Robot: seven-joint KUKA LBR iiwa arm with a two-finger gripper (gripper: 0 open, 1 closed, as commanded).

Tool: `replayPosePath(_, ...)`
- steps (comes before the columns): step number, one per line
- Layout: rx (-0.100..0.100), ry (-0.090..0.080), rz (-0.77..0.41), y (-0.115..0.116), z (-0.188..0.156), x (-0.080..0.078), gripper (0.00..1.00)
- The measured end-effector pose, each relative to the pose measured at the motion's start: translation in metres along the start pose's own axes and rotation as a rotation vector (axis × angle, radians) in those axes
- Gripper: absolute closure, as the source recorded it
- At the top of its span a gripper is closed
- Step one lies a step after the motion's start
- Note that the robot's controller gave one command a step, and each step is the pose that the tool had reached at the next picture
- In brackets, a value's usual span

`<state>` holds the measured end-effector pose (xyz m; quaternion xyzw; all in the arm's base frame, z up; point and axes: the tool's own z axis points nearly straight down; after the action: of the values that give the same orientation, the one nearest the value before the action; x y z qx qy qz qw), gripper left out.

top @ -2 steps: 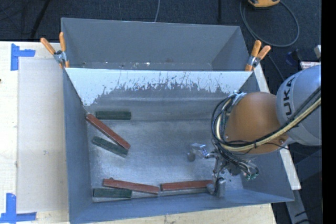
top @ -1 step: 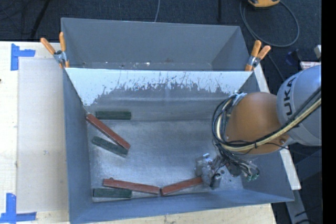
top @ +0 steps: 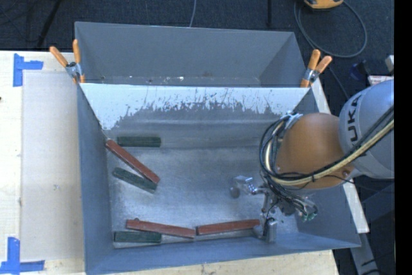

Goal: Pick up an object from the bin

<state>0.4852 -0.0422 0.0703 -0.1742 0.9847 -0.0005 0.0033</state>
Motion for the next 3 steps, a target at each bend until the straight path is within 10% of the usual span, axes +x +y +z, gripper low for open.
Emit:
replayPosePath(1, -0.001, 0.004, 0.0, 0.0, 0.0, 0.001, 1.0)
replayPosePath(3, -0.007, 0.015, -0.009, 0.0, -0.041, -0.001, 1.0)
